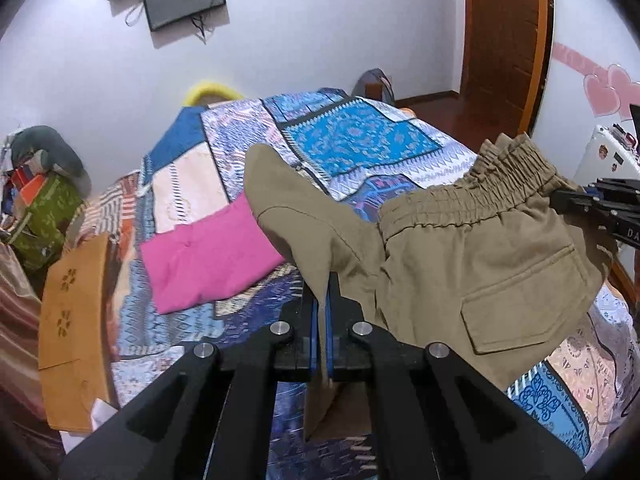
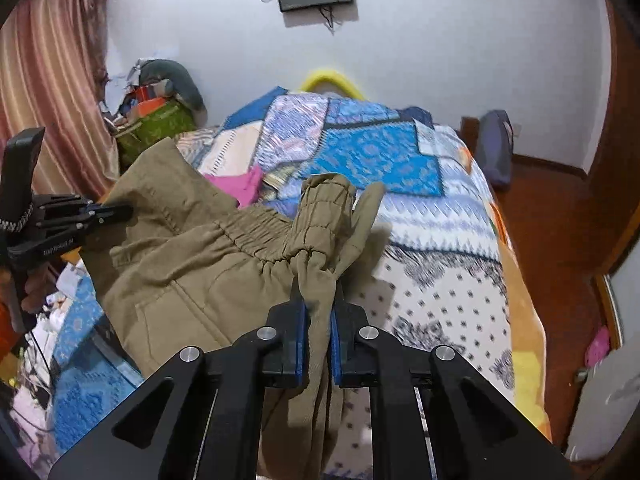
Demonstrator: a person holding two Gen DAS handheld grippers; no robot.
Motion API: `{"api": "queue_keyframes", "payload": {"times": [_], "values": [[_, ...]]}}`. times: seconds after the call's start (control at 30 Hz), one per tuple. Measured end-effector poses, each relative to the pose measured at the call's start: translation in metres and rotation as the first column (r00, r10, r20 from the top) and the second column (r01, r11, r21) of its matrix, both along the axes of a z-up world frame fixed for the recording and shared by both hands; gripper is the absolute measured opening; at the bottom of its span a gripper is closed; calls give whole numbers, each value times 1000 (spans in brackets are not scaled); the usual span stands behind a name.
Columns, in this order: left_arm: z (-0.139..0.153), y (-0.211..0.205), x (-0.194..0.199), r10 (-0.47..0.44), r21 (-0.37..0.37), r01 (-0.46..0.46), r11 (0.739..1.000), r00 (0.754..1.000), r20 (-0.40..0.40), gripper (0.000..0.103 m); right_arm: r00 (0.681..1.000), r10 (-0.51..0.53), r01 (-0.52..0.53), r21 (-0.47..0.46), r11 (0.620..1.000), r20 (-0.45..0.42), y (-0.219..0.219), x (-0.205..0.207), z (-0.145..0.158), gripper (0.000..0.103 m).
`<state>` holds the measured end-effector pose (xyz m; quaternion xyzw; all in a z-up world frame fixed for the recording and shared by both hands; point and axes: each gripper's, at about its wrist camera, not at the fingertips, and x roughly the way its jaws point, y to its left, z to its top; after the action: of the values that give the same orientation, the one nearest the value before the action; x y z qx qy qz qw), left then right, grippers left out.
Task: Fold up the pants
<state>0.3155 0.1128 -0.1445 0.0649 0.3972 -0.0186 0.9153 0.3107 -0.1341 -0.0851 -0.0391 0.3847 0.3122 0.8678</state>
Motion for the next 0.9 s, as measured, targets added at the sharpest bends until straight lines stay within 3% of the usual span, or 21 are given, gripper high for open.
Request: {"api": "queue_keyframes", "payload": {"times": [0.47, 0.9], "values": [[26, 72, -2, 129, 14, -130, 991, 990, 59, 2, 993, 104, -105, 2, 994, 63, 83, 22, 15, 8], [18, 152, 56, 276, 49, -280, 959, 957, 88, 2, 980, 147, -145, -26, 989, 135, 173, 76, 19, 8]]}}
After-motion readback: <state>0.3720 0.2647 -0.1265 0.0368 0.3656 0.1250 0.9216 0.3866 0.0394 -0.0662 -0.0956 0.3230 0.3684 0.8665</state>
